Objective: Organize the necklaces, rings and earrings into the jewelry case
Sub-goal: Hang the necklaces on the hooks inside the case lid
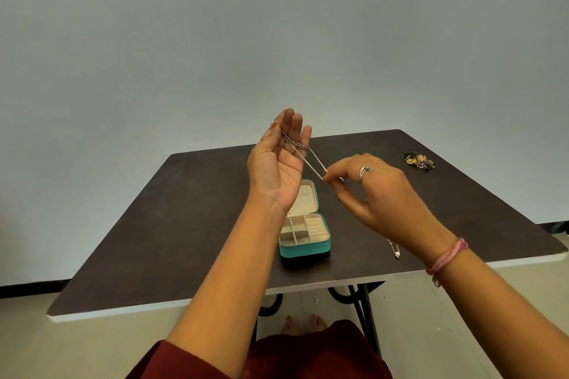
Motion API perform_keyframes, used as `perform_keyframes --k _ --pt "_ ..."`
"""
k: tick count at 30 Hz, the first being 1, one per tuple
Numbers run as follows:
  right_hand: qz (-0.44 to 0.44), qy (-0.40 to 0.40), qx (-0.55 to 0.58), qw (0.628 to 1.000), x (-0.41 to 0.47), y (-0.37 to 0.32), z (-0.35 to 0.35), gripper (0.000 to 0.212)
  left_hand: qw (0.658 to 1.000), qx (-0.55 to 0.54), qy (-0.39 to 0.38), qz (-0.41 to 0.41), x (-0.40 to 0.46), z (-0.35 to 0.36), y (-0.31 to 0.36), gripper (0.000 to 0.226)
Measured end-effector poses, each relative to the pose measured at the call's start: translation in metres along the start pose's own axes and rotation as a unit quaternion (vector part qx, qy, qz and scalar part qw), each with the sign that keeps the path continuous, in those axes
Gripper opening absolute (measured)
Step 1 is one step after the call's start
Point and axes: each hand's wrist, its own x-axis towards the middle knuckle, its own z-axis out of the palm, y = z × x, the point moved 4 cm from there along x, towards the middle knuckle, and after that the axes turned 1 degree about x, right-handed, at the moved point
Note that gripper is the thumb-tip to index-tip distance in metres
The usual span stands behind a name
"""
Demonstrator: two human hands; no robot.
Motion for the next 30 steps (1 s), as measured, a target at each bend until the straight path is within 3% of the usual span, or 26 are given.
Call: perform_keyframes --k 4,14,21,23,30 --pt "0.008 -0.012 0.054 0.998 0.001 -0.001 0.003 0.017 0.998 0.056 -0.003 0.008 -0.001 0.002 0.000 0.024" --pt "0.179 0.106 0.190 0.959 0.000 0.001 -0.009 0.009 0.967 0.249 -0.054 -0.020 -0.008 0.007 -0.011 0.024" --pt "0.177 0.003 0.316 0.932 0.002 0.005 -0.003 0.024 0.950 0.300 -0.063 -0.054 -0.011 0.016 -0.021 0.026" --pt "0.197 0.011 0.385 0.901 0.001 0.006 -0.001 0.024 0.950 0.302 -0.056 -0.047 -0.010 0.017 -0.021 0.026" --pt "0.304 0.091 0.601 0.734 -0.003 0.016 0.004 0.027 0.962 0.272 -0.029 -0.015 -0.007 0.018 -0.018 0.039"
